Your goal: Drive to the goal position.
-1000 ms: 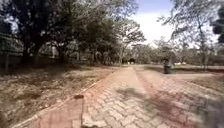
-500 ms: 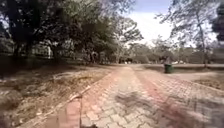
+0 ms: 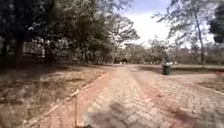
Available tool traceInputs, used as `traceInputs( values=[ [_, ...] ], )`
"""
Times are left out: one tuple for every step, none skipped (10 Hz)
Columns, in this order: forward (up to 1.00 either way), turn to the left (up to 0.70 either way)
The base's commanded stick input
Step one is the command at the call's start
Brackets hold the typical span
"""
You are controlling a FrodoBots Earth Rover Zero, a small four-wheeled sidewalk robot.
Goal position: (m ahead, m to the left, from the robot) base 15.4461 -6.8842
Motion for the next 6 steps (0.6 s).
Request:
traceInputs(
  values=[
    [0.85, 0.0],
    [0.85, 0.0],
    [0.85, 0.0],
    [0.85, 0.0],
    [0.85, 0.0],
    [0.85, 0.0]
  ],
)
